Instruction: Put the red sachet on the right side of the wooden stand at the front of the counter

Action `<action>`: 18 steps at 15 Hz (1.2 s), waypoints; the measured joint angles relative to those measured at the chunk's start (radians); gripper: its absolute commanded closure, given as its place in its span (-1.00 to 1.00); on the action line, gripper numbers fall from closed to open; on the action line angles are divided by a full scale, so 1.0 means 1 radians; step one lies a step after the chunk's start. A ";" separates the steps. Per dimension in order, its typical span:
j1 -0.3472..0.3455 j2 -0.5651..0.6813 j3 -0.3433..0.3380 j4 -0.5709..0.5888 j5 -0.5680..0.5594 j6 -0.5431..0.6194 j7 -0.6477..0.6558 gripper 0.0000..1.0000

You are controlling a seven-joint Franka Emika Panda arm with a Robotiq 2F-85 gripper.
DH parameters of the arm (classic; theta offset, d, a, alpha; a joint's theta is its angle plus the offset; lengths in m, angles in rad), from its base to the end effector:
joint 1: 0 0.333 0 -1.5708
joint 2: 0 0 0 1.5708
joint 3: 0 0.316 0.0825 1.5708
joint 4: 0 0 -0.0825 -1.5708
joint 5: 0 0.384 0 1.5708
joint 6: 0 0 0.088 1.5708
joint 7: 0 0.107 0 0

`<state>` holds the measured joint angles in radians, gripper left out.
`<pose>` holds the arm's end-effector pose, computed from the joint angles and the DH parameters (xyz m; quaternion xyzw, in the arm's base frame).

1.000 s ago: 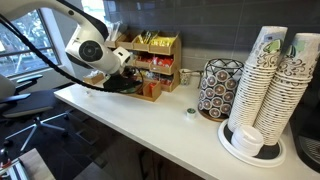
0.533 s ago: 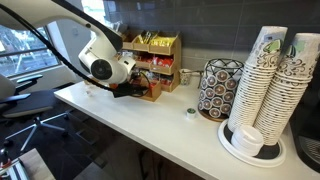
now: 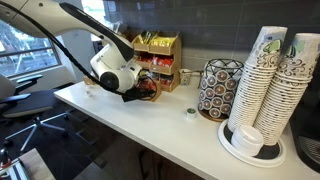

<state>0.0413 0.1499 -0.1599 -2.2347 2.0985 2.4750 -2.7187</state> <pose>0.5424 -0.0668 0.3100 -0.7664 -0.3113 -0.5591 0.0551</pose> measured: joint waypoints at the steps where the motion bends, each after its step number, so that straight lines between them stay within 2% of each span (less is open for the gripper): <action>1: -0.008 0.011 0.003 0.012 0.001 -0.006 0.005 1.00; 7: -0.033 0.060 0.004 0.080 0.003 -0.021 0.006 1.00; 18: -0.026 0.116 -0.009 0.104 0.008 -0.027 0.006 1.00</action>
<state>0.0156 0.2656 -0.1687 -2.1306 2.1069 2.4484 -2.7127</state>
